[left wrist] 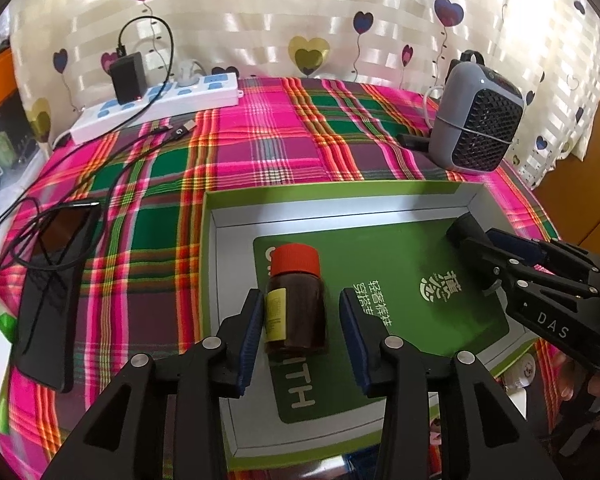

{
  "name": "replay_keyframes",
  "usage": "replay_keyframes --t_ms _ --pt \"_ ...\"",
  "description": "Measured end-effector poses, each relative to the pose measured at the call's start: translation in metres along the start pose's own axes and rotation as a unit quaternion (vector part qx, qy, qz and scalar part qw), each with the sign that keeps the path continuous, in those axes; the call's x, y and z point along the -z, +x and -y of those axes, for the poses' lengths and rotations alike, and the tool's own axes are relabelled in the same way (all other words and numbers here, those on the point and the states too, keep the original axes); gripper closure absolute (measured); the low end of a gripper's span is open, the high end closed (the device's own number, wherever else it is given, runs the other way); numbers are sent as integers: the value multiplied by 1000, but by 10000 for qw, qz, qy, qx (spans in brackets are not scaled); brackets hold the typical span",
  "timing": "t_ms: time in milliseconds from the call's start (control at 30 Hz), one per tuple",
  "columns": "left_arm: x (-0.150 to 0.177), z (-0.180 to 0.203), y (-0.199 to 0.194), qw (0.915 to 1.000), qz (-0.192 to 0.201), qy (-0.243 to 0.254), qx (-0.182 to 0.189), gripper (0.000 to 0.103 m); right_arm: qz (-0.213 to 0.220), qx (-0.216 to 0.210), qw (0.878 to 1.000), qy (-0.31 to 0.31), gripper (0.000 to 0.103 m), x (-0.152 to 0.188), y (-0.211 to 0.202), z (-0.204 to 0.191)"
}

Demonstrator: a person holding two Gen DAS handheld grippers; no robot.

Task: Organize rigid objects
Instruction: 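Lower and release the bottle with the left gripper while the right gripper releases the flashlight in the box, then move the left gripper to the green-and-white spool while the right gripper approaches the white charger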

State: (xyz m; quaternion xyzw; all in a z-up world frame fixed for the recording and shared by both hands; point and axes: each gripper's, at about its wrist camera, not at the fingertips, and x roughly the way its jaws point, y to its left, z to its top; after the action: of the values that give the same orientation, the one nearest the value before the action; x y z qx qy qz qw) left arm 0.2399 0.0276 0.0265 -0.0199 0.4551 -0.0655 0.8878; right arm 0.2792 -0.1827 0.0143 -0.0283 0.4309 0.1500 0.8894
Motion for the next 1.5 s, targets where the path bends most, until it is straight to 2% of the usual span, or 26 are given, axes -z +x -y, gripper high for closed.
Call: replay_keyframes --t_ms 600,900,1167,1500 --pt "26 10 -51 9991 429 24 -9 65 409 -59 9991 137 67 21 -44 -5" --pt "46 1 -78 9980 624 -74 -23 65 592 -131 9980 178 67 41 -69 -7" --pt "66 -10 -93 9974 681 -237 -9 65 714 -92 9970 277 67 60 -90 1" --pt "93 -30 -103 9967 636 -494 25 65 689 -155 9967 396 67 80 -96 2"
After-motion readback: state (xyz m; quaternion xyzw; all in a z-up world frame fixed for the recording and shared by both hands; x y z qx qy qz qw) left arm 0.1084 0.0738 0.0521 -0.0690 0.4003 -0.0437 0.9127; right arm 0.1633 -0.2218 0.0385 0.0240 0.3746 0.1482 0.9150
